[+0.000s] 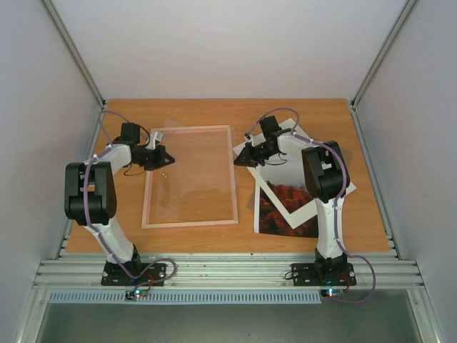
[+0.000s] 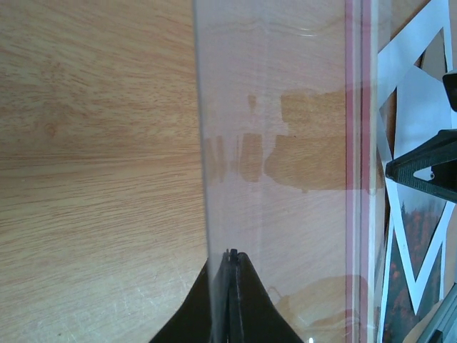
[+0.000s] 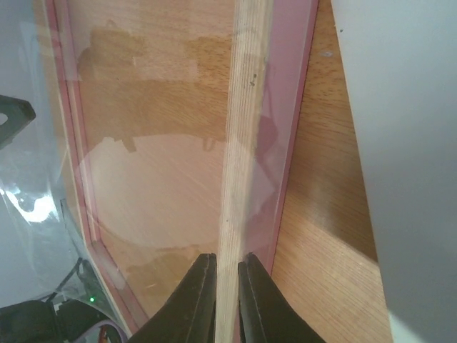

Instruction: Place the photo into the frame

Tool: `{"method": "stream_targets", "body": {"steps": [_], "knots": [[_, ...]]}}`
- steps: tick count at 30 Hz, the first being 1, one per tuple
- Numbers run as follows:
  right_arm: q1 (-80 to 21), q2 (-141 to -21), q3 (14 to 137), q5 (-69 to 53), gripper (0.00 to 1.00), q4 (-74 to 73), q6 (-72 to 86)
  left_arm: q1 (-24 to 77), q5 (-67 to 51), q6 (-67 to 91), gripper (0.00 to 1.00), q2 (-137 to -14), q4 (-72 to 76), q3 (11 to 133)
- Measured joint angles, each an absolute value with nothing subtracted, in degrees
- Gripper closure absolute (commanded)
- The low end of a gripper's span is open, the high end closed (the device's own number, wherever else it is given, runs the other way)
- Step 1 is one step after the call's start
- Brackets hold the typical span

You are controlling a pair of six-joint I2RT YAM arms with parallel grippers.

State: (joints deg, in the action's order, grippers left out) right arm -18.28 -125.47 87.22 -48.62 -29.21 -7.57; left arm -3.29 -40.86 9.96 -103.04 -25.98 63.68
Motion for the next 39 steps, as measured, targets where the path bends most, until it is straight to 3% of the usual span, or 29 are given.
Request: {"method": "stream_targets", "body": {"steps": [39], "knots": [[-19.1, -125.6, 87.3, -45.8, 0.89, -31.6, -8.6, -5.2, -35.7, 8.5, 1.00, -104.3, -26.1, 63.9]]}}
